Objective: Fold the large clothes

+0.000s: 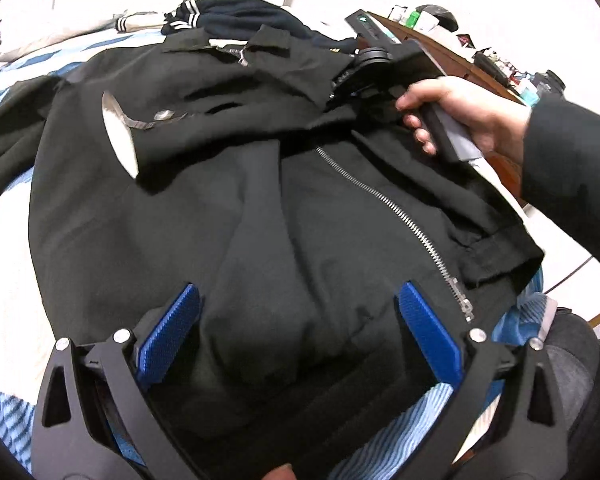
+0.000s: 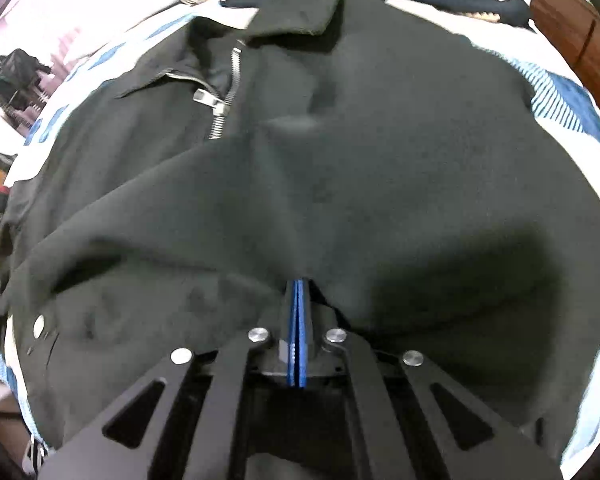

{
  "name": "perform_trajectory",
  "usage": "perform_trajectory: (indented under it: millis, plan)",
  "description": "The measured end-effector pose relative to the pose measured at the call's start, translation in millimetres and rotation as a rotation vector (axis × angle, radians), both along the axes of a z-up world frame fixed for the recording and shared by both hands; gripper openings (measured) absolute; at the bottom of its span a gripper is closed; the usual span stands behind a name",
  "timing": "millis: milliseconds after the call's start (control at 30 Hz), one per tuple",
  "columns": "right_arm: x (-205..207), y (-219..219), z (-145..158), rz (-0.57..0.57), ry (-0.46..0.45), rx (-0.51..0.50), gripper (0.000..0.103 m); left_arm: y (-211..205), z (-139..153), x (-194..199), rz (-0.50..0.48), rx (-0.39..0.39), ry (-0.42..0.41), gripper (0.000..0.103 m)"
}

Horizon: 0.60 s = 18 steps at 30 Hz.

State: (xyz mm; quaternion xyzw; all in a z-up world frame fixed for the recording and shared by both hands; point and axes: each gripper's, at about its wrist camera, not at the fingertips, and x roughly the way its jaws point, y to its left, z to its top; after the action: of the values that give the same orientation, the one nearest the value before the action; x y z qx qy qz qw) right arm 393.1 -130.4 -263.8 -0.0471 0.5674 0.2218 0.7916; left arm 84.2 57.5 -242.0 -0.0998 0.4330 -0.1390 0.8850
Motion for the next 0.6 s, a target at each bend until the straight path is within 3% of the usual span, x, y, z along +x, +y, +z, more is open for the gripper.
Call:
perform_trajectory:
  millis: [100, 233, 400, 600]
  plan:
    - [-54, -18, 30, 0.039, -0.052, 0.083, 0.026, 2, 3, -3, 0.004, -0.002, -0.010, 0.098]
    - [-130, -43, 45, 0.096, -0.075, 0.119, 0.029, 9, 9, -9, 0.027, 0.008, -0.034, 0.098]
    - [-212, -66, 34, 0.109, -0.048, 0.157, 0.030, 26, 27, -24, 0.079, 0.015, -0.075, 0.098]
    - [-249, -67, 18, 0.067, -0.005, 0.208, 0.030, 51, 62, -48, 0.202, 0.110, -0.124, 0.098]
